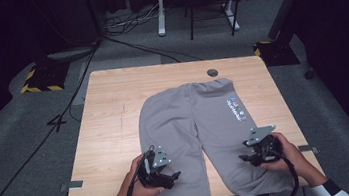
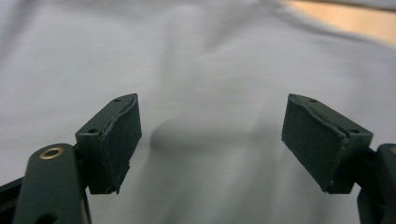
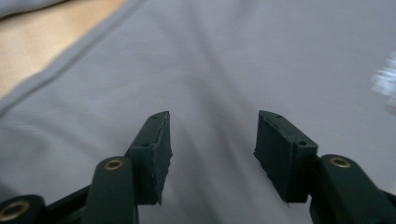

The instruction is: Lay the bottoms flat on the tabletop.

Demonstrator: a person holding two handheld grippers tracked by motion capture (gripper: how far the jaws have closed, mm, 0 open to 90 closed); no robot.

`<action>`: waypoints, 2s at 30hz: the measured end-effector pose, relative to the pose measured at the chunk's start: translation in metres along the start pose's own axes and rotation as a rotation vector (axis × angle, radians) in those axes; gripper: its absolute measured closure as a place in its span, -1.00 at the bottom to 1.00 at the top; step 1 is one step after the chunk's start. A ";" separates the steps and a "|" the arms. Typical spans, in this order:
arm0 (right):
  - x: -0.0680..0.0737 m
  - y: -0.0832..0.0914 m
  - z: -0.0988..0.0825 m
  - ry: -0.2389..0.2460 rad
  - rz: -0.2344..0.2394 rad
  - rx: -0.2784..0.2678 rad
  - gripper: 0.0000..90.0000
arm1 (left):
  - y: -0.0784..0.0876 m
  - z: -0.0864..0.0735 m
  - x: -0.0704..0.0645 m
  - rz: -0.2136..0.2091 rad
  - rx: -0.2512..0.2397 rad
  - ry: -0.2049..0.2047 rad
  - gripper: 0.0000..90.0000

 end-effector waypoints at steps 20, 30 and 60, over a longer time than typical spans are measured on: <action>0.096 -0.001 0.028 0.180 0.117 -0.021 0.04 | -0.020 0.002 -0.034 -0.136 0.059 -0.104 -0.57; 0.037 -0.010 0.065 0.018 0.087 -0.069 -0.04 | -0.001 0.008 0.007 -0.036 -0.009 -0.021 -0.53; 0.060 -0.006 0.027 0.148 0.236 0.039 0.04 | -0.022 0.037 -0.017 -0.180 0.011 -0.145 -0.48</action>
Point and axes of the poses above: each handheld gripper's, and its own axes: y roughly backward along the jaws, z roughly out of its top, x roughly to its left, the point moved 5 cm from there along -y, roughly forward along the jaws, and after that the axes turned 10 degrees about -z, right-handed, at the moved point
